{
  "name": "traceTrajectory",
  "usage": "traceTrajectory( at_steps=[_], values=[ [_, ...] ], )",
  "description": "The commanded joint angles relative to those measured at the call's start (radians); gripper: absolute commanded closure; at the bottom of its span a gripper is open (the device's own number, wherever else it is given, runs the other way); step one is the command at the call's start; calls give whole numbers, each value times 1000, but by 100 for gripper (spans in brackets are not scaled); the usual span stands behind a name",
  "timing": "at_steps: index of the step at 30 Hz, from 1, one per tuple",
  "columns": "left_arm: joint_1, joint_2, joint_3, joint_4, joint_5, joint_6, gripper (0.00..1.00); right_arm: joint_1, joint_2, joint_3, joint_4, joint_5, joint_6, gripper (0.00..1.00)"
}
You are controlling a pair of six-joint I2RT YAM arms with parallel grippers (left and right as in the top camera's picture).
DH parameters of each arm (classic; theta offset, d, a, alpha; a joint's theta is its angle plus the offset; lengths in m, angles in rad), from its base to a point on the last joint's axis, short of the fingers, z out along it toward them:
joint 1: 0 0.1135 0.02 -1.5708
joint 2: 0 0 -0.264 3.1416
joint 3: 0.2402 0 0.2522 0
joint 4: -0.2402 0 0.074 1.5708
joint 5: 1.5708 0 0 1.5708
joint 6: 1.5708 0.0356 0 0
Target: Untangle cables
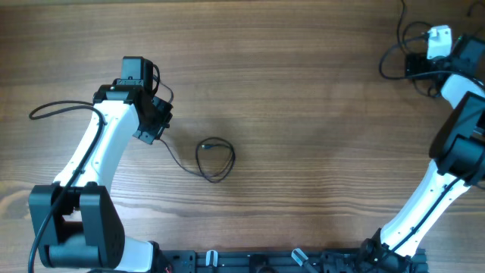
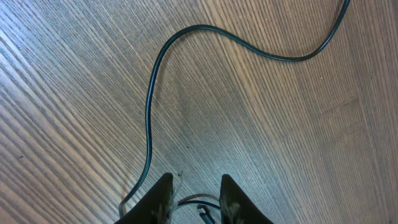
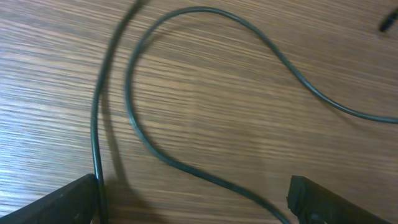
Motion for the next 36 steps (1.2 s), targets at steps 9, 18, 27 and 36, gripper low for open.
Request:
traceTrajectory(
  at_steps=[9, 18, 27, 36],
  values=[
    [-4, -7, 3, 1, 16, 5, 75, -63, 195, 16, -179, -99, 56, 38],
    [-40, -7, 3, 3, 8, 5, 71, -60, 91, 16, -309, -115, 177, 96],
    [-40, -7, 3, 2, 6, 5, 68, -48, -347, 16, -433, -321, 396, 96],
    [-40, -7, 3, 2, -50, 5, 68, 13, -855, 16, -441, -315, 529, 96]
  ],
)
